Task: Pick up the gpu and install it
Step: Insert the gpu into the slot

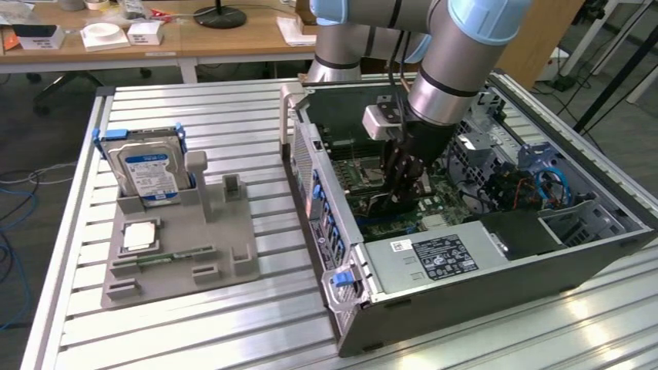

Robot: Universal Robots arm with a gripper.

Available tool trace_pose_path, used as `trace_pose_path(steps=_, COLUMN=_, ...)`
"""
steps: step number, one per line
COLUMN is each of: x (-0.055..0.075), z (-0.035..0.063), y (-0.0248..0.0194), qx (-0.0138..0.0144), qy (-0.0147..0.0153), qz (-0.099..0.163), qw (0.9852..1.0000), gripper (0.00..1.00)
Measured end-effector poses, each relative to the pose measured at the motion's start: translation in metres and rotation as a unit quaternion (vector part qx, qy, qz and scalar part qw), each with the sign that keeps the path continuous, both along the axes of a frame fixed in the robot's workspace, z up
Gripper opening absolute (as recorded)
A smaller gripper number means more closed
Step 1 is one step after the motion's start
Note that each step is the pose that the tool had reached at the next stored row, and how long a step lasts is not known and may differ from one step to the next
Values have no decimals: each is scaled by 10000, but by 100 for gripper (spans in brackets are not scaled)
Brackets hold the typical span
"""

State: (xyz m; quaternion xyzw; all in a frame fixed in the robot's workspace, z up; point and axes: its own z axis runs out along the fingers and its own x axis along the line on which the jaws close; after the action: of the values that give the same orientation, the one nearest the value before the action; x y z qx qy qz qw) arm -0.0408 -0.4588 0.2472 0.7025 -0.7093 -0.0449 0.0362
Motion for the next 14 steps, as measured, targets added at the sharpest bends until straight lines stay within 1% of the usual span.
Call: trace_pose_path(steps=14, x=-1, z=-17, y=0, qx=0, qy=1, qz=-40, qw=10000, gripper=26)
